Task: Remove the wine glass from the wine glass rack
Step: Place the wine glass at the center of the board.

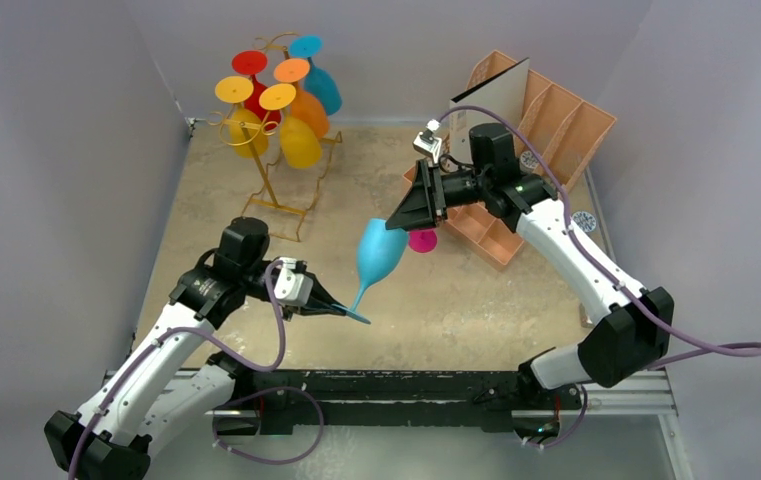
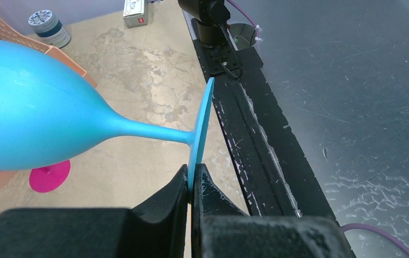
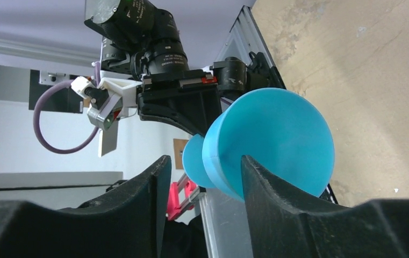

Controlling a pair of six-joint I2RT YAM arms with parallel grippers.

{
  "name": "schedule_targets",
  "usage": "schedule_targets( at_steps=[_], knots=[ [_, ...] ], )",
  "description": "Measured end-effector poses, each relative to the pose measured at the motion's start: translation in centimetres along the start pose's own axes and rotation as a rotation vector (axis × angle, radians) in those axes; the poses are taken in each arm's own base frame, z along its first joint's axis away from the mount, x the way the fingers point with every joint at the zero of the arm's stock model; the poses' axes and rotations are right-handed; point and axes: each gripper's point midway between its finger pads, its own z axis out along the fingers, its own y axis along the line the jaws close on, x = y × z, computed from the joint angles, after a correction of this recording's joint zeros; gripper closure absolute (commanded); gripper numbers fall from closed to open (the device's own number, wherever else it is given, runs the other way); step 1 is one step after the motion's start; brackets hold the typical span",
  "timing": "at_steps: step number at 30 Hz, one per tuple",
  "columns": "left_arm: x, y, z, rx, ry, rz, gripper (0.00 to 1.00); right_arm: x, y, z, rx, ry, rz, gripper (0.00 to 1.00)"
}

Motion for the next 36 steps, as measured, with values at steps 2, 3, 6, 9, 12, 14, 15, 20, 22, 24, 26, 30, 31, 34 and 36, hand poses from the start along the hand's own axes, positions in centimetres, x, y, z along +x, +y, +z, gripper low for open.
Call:
schedule_targets(
  at_steps=[2,3,6,9,12,14,15,20,22,24,26,30,31,34,36],
  knots=[
    [0.0,0.0,0.0,0.001,0.000,0.007,1.00,0.1,0.1,0.1,-0.003,0.007,-0.002,0.52],
    [0.0,0.0,0.0,0.001,0.000,0.007,1.00,0.2,0.1,0.2,-0.004,0.010,-0.002,0.54],
    [0.0,-0.1,0.0,0.001,0.001,0.012,1.00,0.3,0.3,0.5,-0.010,0.023,-0.007,0.59],
    [0.0,-0.2,-0.1,0.002,0.002,0.009,1.00,0.7,0.5,0.9,-0.022,0.047,-0.012,0.63],
    [0.1,-0.2,-0.1,0.003,0.005,0.006,1.00,1.1,0.6,1.3,-0.033,0.073,-0.009,0.64],
    [0.2,-0.3,-0.1,0.002,0.011,0.008,1.00,1.2,0.4,1.5,-0.033,0.082,0.000,0.64],
    [0.2,-0.3,-0.1,0.003,0.014,0.007,1.00,1.2,0.3,1.5,-0.031,0.083,0.003,0.64],
    [0.4,-0.2,-0.3,0.000,0.040,0.015,1.00,1.3,0.3,1.5,-0.033,0.087,0.005,0.60],
    [0.6,-0.2,-0.4,-0.003,0.051,0.019,1.00,1.3,0.4,1.5,-0.036,0.090,0.005,0.59],
    [0.9,-0.2,-0.4,-0.006,0.064,0.022,1.00,1.4,0.5,1.4,-0.043,0.096,0.006,0.60],
    [1.1,-0.2,-0.5,-0.005,0.072,0.023,1.00,1.5,0.6,1.4,-0.049,0.102,0.005,0.62],
    [1.5,-0.3,-0.5,-0.005,0.086,0.022,1.00,1.7,0.7,1.5,-0.051,0.109,0.005,0.70],
    [1.5,-0.3,-0.5,-0.006,0.089,0.022,1.00,1.8,0.7,1.6,-0.051,0.111,0.006,0.72],
    [1.6,-0.2,-0.6,-0.009,0.094,0.025,1.00,1.9,0.7,1.6,-0.051,0.115,0.002,0.75],
    [1.6,-0.2,-0.6,-0.009,0.095,0.027,1.00,2.0,0.7,1.6,-0.054,0.117,-0.003,0.76]
  ],
)
